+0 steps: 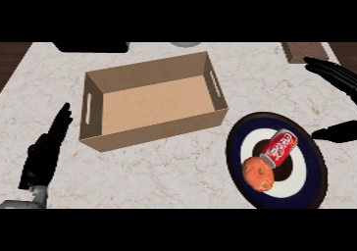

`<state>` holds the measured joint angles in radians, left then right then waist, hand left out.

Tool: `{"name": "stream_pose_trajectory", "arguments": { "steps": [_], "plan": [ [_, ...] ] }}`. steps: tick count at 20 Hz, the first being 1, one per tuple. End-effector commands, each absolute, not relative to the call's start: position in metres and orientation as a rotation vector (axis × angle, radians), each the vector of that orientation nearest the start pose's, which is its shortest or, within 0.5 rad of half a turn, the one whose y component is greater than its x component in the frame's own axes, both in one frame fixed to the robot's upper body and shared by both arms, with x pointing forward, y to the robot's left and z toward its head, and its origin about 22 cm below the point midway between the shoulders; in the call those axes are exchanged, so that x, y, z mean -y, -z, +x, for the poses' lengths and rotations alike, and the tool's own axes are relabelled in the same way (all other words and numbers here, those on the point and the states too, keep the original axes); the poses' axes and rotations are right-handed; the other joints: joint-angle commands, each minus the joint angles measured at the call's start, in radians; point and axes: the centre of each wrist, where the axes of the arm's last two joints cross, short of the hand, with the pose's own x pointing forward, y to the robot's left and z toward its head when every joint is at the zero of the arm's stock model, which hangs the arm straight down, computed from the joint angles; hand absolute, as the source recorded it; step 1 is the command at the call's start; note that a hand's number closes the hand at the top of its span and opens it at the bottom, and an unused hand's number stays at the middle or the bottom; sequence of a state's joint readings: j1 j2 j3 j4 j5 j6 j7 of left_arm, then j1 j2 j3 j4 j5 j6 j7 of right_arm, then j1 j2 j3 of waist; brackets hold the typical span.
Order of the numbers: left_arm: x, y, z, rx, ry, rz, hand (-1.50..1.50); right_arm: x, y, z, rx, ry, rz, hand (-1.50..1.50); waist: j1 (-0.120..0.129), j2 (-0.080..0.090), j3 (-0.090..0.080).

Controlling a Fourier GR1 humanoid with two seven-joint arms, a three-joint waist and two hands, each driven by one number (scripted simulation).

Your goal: Pick the can from the plate and place it in the cardboard box

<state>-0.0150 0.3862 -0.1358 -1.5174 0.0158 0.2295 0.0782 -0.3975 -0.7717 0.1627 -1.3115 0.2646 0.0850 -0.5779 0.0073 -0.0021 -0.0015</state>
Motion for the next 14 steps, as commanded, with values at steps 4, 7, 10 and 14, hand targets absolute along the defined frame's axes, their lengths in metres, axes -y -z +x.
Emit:
{"name": "stream_pose_trajectory", "arguments": {
  "steps": [4, 7, 10, 14],
  "plan": [
    [-0.298, -0.012, 0.242, 1.445, 0.208, 0.393, 0.00, 0.351, -0.167, 0.318, 1.476, -1.694, -0.726, -1.50, -0.002, -0.001, -0.003],
    [-0.287, -0.007, 0.242, 1.446, 0.180, 0.391, 0.00, 0.335, -0.175, 0.306, 1.327, -1.802, -0.736, -1.50, -0.019, -0.006, -0.002],
    [-0.276, 0.000, 0.237, 1.430, 0.190, 0.385, 0.00, 0.311, -0.154, 0.293, 1.221, -1.837, -0.711, -1.50, -0.017, -0.003, 0.000],
    [-0.296, -0.004, 0.247, 1.448, 0.210, 0.403, 0.00, 0.300, -0.122, 0.280, 1.180, -1.815, -0.745, -1.50, -0.011, 0.001, 0.001]
  ]
}}
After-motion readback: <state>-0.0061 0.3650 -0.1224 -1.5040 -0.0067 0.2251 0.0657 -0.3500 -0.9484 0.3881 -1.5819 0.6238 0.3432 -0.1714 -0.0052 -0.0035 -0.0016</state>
